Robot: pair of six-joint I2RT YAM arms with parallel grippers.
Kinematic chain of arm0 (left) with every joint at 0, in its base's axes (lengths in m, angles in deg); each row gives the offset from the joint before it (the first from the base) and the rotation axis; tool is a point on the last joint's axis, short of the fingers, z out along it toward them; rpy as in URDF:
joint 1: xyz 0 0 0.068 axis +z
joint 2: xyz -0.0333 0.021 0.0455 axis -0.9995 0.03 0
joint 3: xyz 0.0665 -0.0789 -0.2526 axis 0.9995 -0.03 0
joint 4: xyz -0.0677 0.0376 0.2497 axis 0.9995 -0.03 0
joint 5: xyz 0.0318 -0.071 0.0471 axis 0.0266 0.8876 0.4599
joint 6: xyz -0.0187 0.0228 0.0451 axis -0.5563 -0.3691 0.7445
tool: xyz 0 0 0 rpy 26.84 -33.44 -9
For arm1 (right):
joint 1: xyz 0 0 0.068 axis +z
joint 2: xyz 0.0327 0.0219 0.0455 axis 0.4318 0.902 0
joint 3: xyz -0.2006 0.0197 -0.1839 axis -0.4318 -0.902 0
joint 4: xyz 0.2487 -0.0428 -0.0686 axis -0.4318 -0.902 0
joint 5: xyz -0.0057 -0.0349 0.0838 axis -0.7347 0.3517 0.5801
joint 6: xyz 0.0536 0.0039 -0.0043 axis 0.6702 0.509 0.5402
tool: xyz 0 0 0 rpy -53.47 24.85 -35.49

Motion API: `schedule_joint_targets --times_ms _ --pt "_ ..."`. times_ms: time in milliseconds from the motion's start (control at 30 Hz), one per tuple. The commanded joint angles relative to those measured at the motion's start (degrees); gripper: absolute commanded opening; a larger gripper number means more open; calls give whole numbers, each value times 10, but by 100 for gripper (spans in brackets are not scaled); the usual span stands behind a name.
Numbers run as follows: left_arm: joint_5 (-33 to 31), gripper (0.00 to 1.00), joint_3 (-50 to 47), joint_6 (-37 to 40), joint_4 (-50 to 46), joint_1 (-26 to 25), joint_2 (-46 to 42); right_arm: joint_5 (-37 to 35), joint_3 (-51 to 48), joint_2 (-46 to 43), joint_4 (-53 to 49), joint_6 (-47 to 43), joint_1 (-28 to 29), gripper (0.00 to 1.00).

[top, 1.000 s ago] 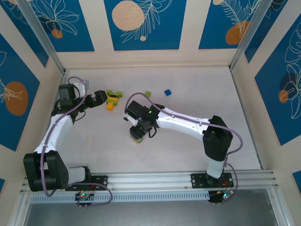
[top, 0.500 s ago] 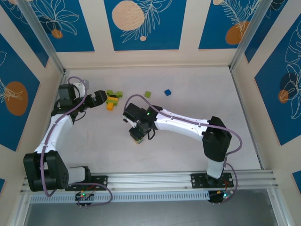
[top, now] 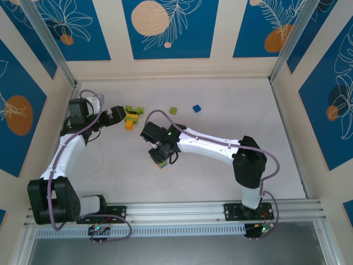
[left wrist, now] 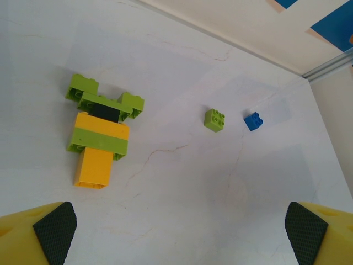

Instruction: Assemble a carrot with lego

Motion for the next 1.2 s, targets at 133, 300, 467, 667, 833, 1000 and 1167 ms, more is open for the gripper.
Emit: schedule_joint_targets --times_ms 133,300,467,667,833,1000,1167 --pt "12 100 9 -4 6 6 -7 16 -30 34 -21 5 2 31" --pt "12 100 9 -3 7 6 -6 24 -37 52 -18 -2 3 30" --pt "11 100 9 -3 7 5 -6 24 -43 70 -17 -9 3 30" --pt "11 100 9 -4 7 6 -6 26 -54 76 -19 -13 5 30" --pt "11 100 9 -3 6 6 -7 26 -66 58 -18 -20 7 30" --pt "12 100 10 -2 5 6 -7 79 -91 18 15 -81 10 30" --pt "11 100 10 -3 6 6 -8 107 -100 0 13 -163 11 31"
